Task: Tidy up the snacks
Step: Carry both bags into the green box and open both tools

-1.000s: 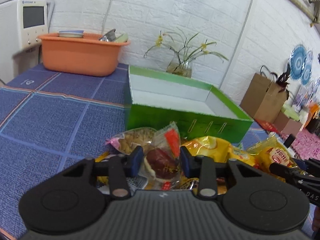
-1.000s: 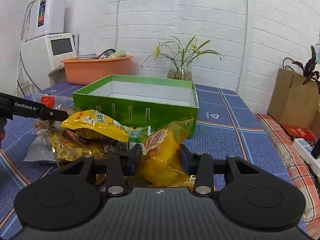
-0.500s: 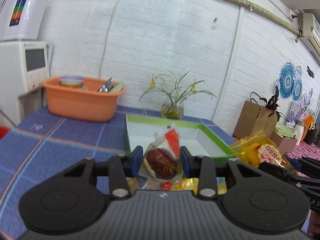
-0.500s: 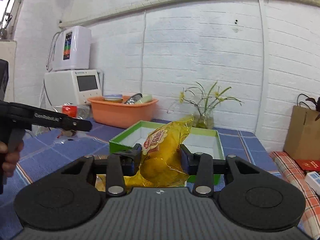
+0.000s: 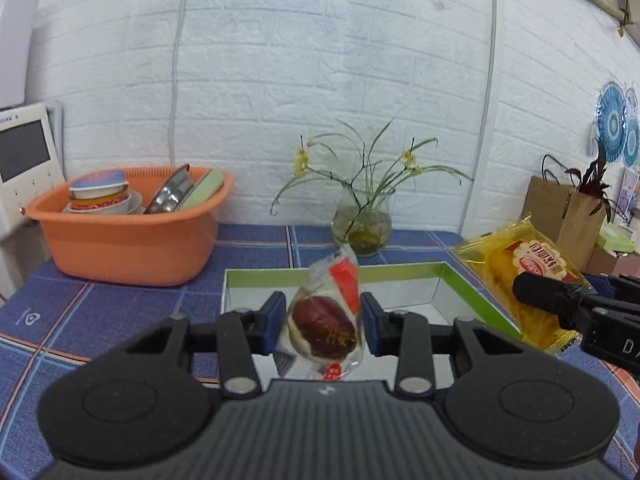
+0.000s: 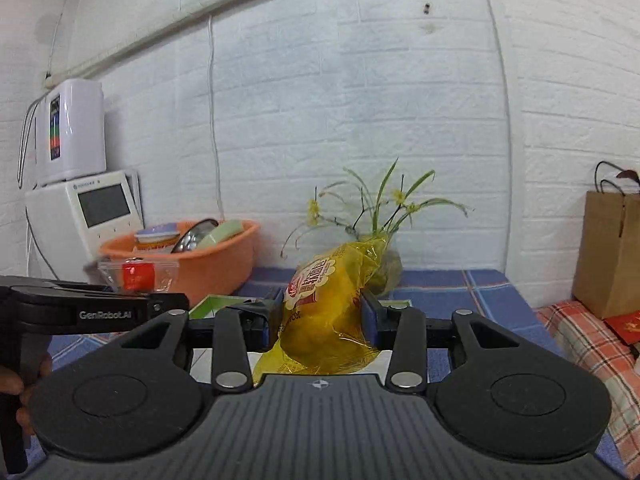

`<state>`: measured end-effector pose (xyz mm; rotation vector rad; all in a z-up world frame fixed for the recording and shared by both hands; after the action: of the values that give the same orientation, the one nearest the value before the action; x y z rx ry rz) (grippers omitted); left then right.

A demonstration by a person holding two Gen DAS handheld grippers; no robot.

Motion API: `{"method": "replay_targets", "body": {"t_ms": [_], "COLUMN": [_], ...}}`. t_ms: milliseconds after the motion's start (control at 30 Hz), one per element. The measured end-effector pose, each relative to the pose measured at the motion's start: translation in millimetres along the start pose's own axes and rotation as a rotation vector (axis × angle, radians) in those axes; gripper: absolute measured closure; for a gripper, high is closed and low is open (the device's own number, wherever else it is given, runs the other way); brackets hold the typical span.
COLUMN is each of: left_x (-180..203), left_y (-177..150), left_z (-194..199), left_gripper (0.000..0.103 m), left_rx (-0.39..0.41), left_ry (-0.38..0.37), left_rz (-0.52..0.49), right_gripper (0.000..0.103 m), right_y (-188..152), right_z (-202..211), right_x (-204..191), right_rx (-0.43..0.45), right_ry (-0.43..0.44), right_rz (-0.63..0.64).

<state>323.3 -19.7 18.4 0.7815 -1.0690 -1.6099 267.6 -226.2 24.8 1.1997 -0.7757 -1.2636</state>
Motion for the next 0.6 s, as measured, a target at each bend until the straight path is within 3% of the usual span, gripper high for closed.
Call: {"method": "replay_targets", "body": {"t_ms": [300,367,500,600], "left_x": [1.8,1.8,-0.3,-5.7], "left_y": [-17.0,-18.1,-14.2,-9.6], "left_z": [-50.4,-51.5,-44.9,-31.3], "left_gripper": [0.062,0.055,0.048,0.046], "left_rx": [-0.106,-0.098,-0.076,-0.048], "left_ry": [-0.007,-0.001,0.0,0.015], "left_rz": [-0.043,-0.053,-0.053,-0.054], "right_gripper": [0.031,0.029,0.008,0.006], "right_y": [-29.3,-32.3,-29.7,-21.6], "right_z": [-50.4,-55.0,-49.8,-38.4], "right_x": [22.8,25.6,27.9,30.5], "right_rx": [-0.158,-0.172,-0.16,-0.134], "right_ry": [0.014,0.01,0.03,0.023], "right_rz": [-0.118,-0.138,-0.16,-0.183]}}
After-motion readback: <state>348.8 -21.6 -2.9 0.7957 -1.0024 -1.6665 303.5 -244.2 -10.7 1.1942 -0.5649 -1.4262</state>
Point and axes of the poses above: each gripper's, at about its wrist camera, not at the fingertips, and z roughly against the way its jaws point, x to its right, y to its top, the point moved 4 cm from there along -z, roughly the way its jaws point, and after that the axes turned 5 degrees about -z, right-handed, at the moved point
